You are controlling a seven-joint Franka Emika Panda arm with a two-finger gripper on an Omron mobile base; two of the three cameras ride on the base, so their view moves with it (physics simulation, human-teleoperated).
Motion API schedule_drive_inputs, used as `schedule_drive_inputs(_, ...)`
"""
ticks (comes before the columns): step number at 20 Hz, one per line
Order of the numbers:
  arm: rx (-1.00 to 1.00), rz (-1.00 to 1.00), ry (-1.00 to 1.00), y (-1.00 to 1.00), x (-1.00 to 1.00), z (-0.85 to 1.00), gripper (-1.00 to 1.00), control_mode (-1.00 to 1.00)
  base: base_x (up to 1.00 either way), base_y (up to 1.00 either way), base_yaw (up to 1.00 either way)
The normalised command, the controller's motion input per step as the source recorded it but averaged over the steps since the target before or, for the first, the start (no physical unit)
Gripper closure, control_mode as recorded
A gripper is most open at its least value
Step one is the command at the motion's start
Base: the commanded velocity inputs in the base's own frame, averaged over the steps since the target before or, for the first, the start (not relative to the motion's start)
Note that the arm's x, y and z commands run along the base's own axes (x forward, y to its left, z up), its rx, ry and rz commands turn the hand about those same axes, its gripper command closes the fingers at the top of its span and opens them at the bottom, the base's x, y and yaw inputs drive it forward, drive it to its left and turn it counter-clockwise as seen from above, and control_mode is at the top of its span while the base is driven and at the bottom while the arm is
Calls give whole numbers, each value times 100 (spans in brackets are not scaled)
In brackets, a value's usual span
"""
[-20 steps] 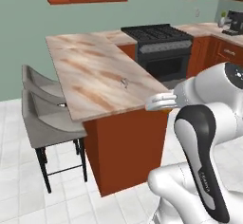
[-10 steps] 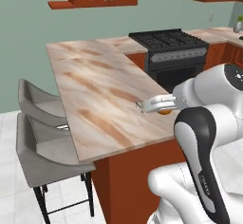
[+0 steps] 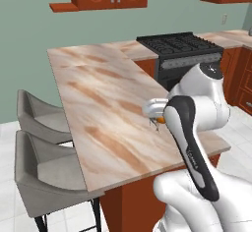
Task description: Open the fridge, remove the tangerine, potato, and fish, and place them on any counter.
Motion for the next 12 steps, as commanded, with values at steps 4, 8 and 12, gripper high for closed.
schedule_drive_inputs(4, 0, -5, 38, -41, 100, -100, 100, -100, 0, 0, 0)
schedule_drive_inputs(8, -8, -4, 5, -9, 98, -100, 100, -100, 0, 0, 0)
schedule_drive_inputs(12, -20, -3, -9, 5, 77, -100, 100, -100, 0, 0, 0)
